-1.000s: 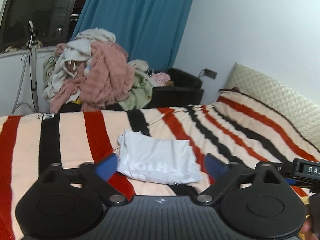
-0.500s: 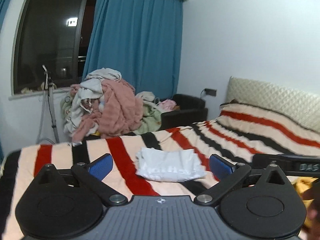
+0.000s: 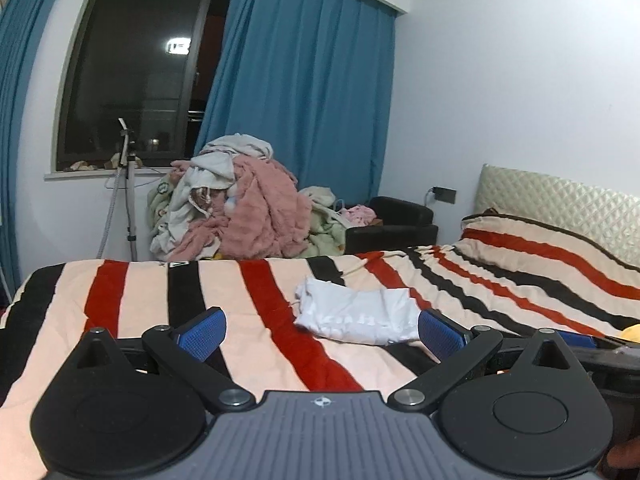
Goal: Fold clothes
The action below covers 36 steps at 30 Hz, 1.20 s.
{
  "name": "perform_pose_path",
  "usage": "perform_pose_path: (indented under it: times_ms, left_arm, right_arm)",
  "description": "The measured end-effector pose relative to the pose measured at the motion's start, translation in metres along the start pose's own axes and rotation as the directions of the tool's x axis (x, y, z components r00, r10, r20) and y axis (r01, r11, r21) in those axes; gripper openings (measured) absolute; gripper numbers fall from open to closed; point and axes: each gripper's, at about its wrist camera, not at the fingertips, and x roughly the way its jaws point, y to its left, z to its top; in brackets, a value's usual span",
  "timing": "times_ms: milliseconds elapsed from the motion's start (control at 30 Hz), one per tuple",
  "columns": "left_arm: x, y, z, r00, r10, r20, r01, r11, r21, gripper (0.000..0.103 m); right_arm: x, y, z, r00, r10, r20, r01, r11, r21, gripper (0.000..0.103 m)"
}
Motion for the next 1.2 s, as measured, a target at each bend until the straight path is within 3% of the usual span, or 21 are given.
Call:
perform_pose_path:
  times_ms: [333, 567, 1200]
  left_arm:
    - [0.024, 0.013, -0.017, 0.999, 0.036, -0.003, -0.036, 0.999, -0.019, 0.103]
    - [0.044, 0.016, -0.032, 0.997, 0.051, -0.063, -0.052, 0.998, -0.024, 0.103]
    - [0.051, 0.009, -0.039, 0.995, 0.076, -0.061, -0.077, 0.997, -0.014, 0.103]
  right_arm:
    - [0.023, 0.010, -0.036, 0.998, -0.058, 0.023, 0.059, 0.997, -0.057, 0.093]
    - [0.023, 0.011, -0.039, 0.996, -0.083, 0.040, 0.085, 0.994, -0.069, 0.093]
    - [0.025, 0.010, -0.040, 0.996, -0.087, 0.017, 0.088, 0.994, -0.060, 0.093]
